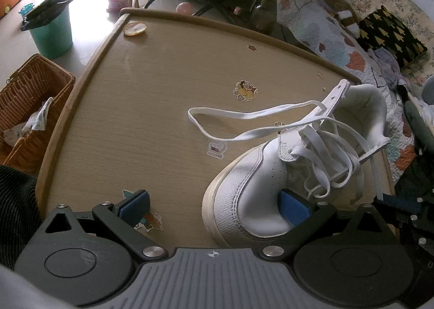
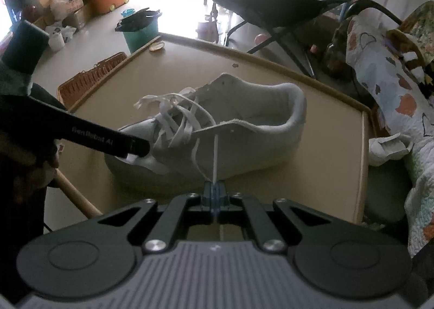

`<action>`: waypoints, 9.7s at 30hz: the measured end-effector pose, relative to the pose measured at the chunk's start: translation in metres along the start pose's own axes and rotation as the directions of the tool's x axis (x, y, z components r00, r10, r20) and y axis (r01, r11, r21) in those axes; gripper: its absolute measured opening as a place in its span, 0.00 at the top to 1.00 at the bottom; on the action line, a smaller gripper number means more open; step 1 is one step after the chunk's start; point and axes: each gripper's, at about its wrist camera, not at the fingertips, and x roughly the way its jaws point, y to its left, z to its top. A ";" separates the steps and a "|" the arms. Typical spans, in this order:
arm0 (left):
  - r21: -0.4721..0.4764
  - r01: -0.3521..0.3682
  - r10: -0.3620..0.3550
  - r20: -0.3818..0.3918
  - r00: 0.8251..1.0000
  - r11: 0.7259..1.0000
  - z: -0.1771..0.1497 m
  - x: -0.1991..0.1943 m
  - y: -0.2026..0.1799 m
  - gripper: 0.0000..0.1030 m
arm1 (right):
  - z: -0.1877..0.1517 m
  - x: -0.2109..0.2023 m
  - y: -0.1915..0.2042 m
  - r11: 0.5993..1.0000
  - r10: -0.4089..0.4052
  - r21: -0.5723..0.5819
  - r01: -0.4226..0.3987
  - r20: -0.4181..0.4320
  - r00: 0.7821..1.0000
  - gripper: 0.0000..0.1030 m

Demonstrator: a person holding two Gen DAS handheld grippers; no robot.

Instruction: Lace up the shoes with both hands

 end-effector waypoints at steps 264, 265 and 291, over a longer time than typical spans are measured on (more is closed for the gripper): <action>-0.072 0.082 -0.067 0.196 0.978 0.994 0.000 -0.029 0.032 0.98 | 0.029 0.058 0.008 0.989 0.041 -0.123 -0.086 -0.325 0.945 0.64; -0.071 0.082 -0.067 0.196 0.978 0.994 0.000 -0.029 0.032 0.98 | 0.029 0.058 0.008 0.989 0.041 -0.122 -0.084 -0.325 0.945 0.64; -0.036 0.014 -0.006 0.223 0.975 0.999 0.010 -0.030 0.043 0.98 | 0.033 0.060 0.013 0.990 0.032 -0.119 -0.078 -0.349 0.937 0.64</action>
